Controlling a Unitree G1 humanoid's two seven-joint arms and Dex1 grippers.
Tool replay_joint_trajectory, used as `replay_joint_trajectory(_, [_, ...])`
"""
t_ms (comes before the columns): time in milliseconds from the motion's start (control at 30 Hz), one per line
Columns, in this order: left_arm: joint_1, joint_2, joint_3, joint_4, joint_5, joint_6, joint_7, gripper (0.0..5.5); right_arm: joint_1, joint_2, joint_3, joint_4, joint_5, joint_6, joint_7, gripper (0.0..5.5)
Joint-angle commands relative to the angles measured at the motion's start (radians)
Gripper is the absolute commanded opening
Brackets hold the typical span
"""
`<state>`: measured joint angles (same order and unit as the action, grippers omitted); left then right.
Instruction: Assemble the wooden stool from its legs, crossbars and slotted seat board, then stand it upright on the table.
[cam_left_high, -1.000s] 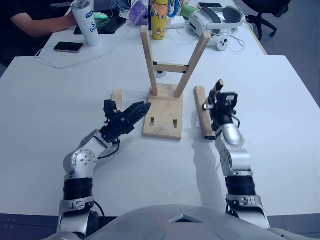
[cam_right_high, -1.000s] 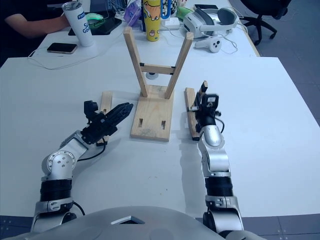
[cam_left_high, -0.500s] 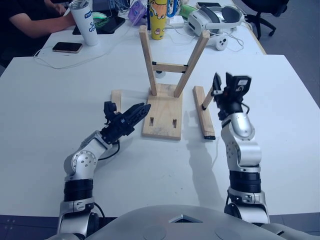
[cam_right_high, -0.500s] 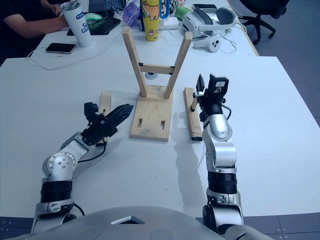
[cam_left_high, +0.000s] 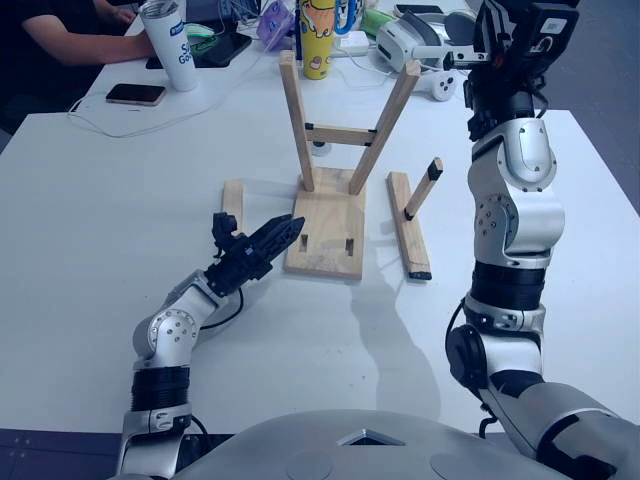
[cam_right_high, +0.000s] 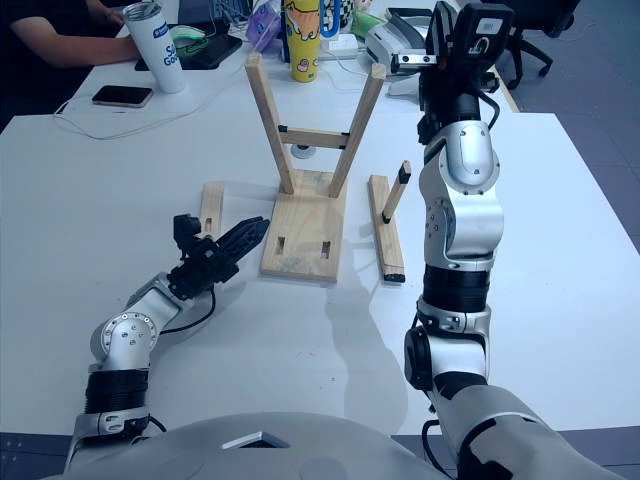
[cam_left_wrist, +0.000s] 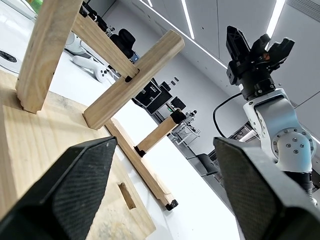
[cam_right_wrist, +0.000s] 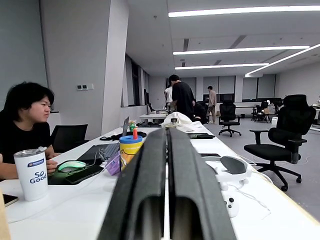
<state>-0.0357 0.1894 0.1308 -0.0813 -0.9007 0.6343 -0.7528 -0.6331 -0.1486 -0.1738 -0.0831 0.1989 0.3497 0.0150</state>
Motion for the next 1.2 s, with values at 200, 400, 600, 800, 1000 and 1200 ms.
replay_joint_trajectory(200, [-0.044,0.008,0.001,-0.032,-0.01,0.027,0.028,3.57,0.287,0.089,-0.011,0.329,0.014,0.051,-0.009,0.01])
replay_joint_trajectory(400, [-0.032,0.002,-0.002,-0.06,-0.01,0.033,0.042,3.57,0.264,0.06,-0.002,0.295,0.007,0.013,0.006,0.01])
replay_joint_trajectory(600, [-0.024,-0.01,-0.005,-0.04,0.001,0.016,0.038,3.57,0.224,0.043,0.001,0.289,0.013,-0.033,0.046,0.01])
replay_joint_trajectory(800, [-0.009,-0.026,-0.014,-0.037,0.002,0.009,0.036,3.57,0.107,0.007,-0.066,0.174,0.091,-0.264,0.128,0.01])
replay_joint_trajectory(1000, [0.015,-0.045,-0.029,-0.05,0.008,-0.003,0.038,3.57,-0.004,-0.055,-0.081,0.115,0.131,-0.215,0.145,0.01])
replay_joint_trajectory(1200, [0.01,-0.038,-0.008,-0.047,0.004,-0.016,0.039,3.57,0.047,-0.02,-0.006,0.031,0.129,-0.172,0.152,0.01])
